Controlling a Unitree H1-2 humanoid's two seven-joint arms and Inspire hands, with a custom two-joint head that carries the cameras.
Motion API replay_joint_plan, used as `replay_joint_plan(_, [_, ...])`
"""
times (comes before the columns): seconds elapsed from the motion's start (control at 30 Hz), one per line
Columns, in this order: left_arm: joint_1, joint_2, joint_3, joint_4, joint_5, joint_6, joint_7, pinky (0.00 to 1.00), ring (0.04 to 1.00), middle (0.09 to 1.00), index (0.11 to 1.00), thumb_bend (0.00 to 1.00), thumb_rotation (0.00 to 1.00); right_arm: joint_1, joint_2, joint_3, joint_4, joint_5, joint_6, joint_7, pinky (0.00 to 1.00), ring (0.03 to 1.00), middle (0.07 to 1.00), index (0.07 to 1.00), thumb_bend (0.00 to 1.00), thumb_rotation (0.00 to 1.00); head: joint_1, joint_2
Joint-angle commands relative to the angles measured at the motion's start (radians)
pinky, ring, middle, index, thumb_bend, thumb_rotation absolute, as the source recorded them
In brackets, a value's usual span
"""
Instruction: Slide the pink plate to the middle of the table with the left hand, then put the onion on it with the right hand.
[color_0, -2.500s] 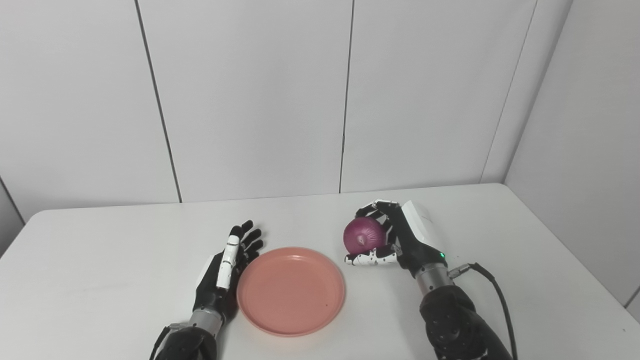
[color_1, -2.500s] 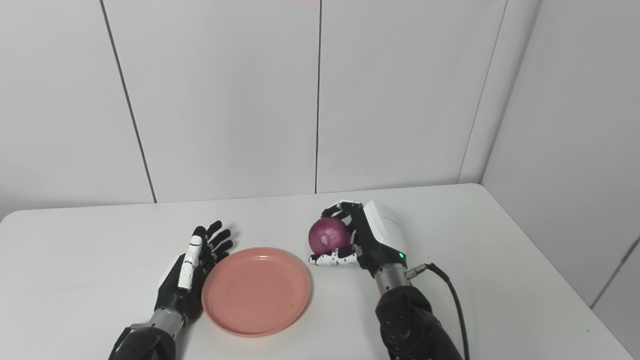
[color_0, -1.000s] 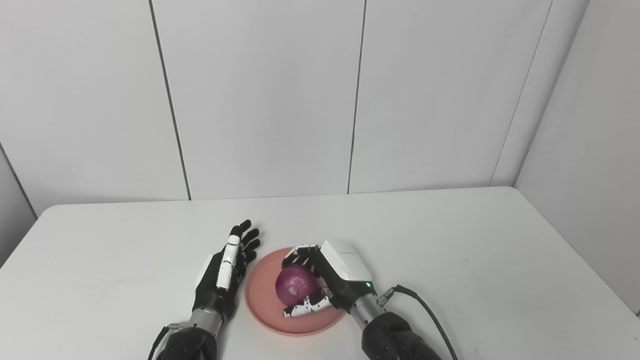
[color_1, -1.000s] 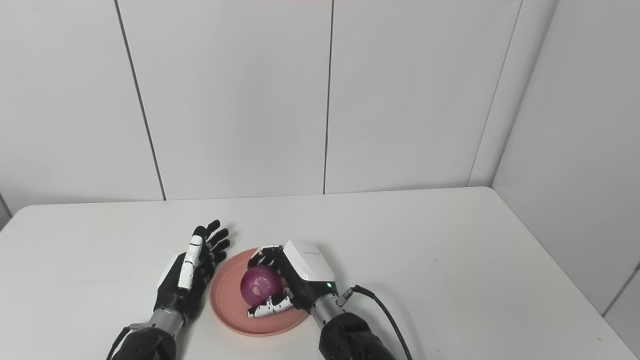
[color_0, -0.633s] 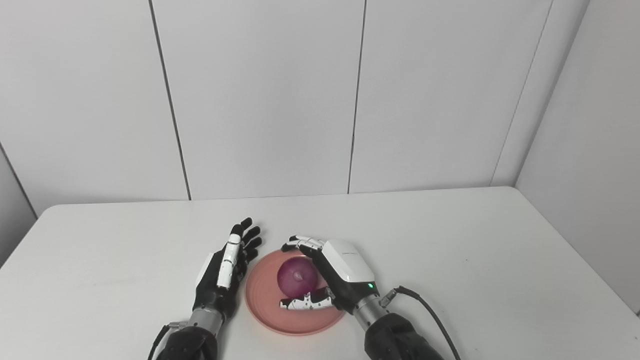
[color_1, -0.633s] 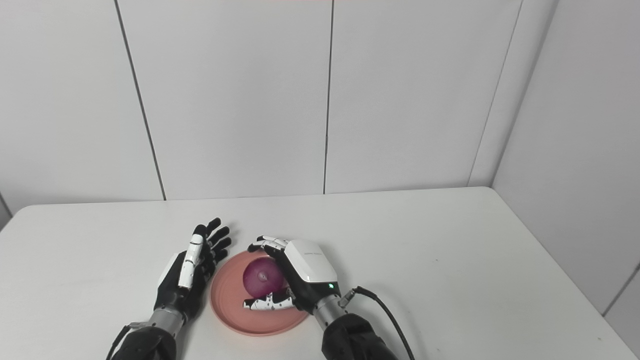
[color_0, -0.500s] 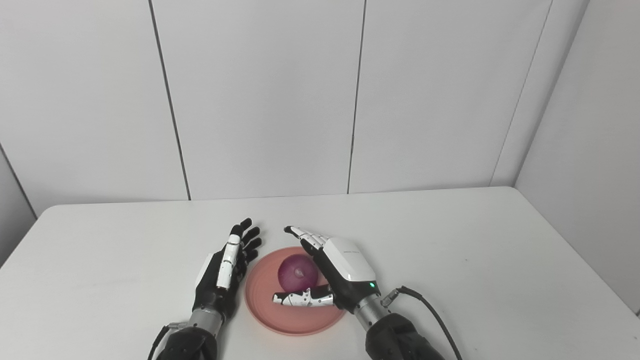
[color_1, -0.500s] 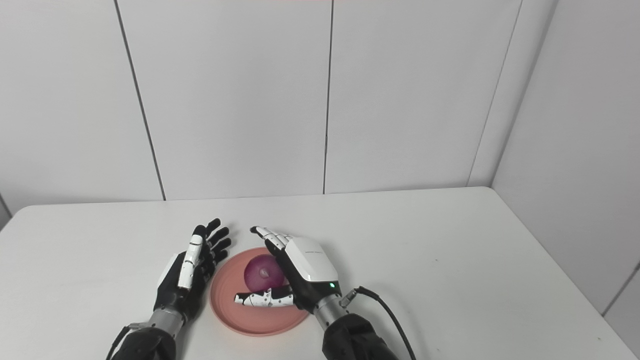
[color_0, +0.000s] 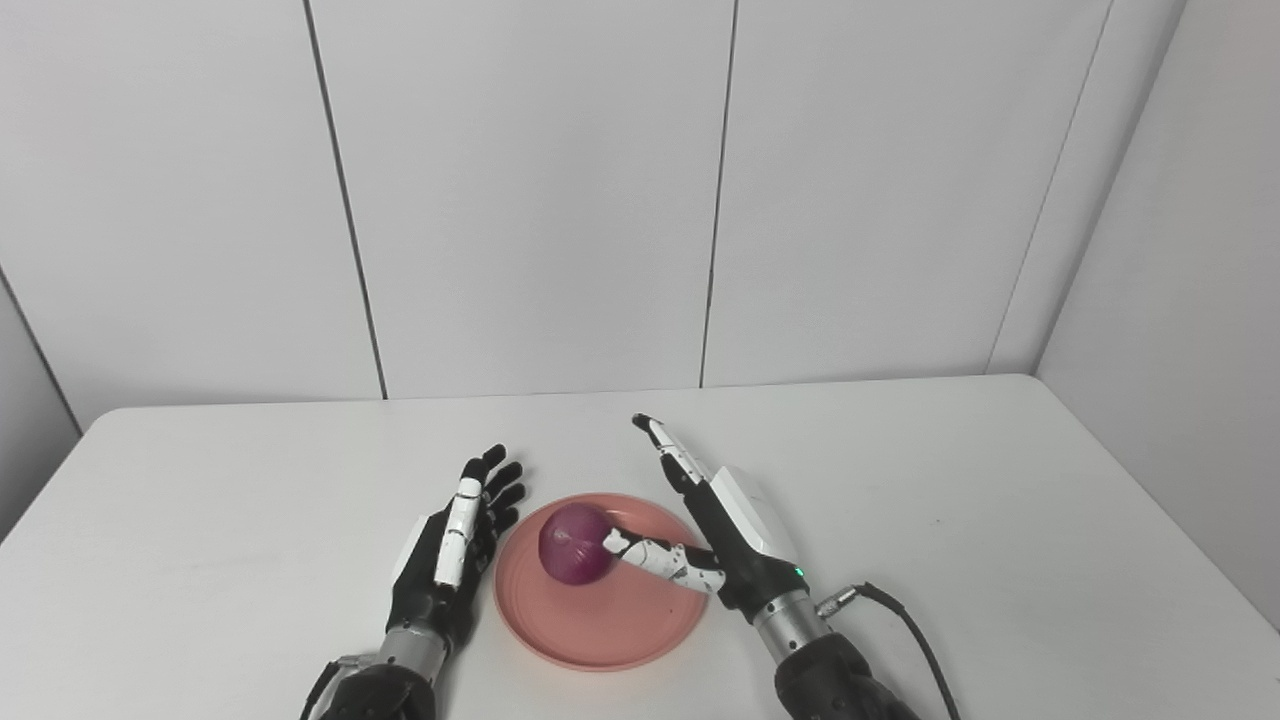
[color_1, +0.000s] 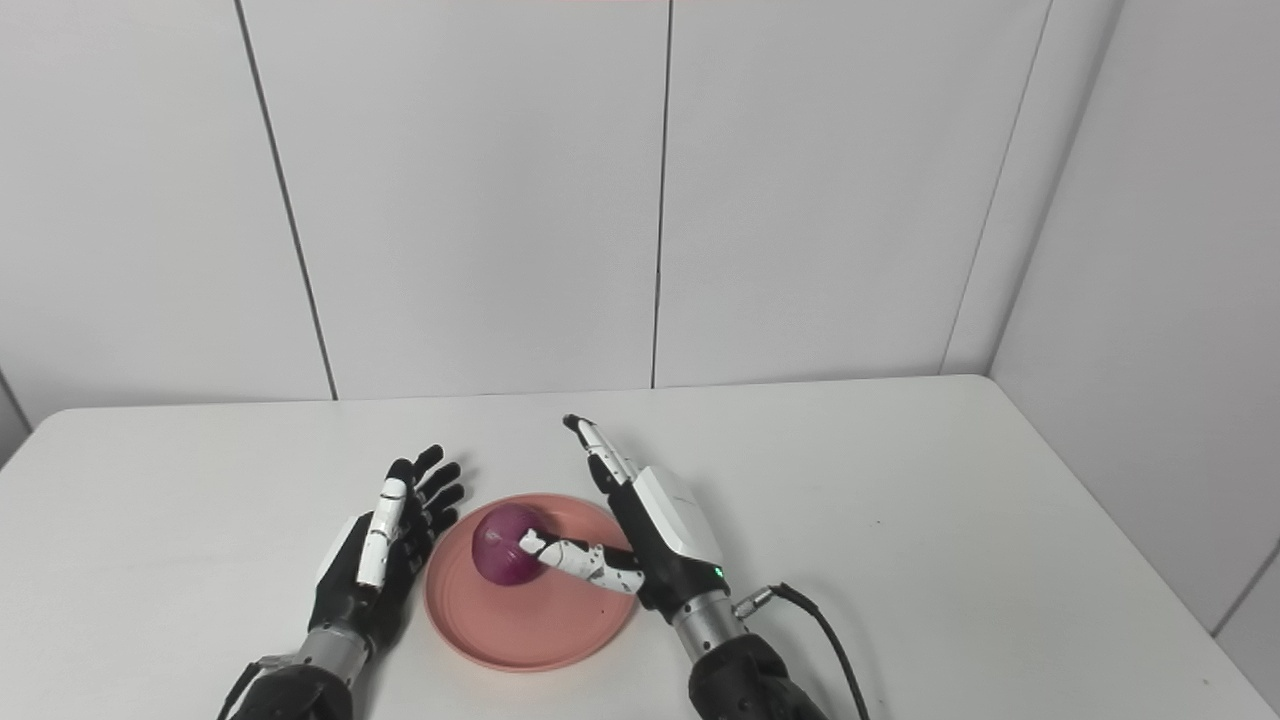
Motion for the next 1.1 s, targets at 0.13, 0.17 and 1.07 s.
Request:
replay_joint_plan(0.13, [-0.021,0.0,0.0,-0.054,0.003,-0.033,-0.003,0.94,0.924,0.93,0.923,0.64,1.0,-0.022,0.036,-0.082,-0.049,0.136,0.034,0.031,0.98,0.999,1.0,1.0,0.6,1.0,0.038,0.007])
replay_joint_plan(0.17, [-0.02,0.001,-0.001,-0.058,0.005,-0.029,-0.001,0.95,0.924,0.93,0.925,0.65,1.0,-0.023,0.038,-0.088,-0.045,0.141,0.036,0.031,0.99,1.0,1.0,1.0,0.59,1.0,0.043,0.008])
replay_joint_plan(1.07, [0.012,0.013,0.006,-0.101,0.02,-0.038,0.002,0.98,0.967,0.965,0.958,0.63,1.0,-0.004,0.113,-0.188,-0.01,0.324,0.11,0.059,1.0,1.0,1.0,0.998,0.52,1.0,0.076,0.033])
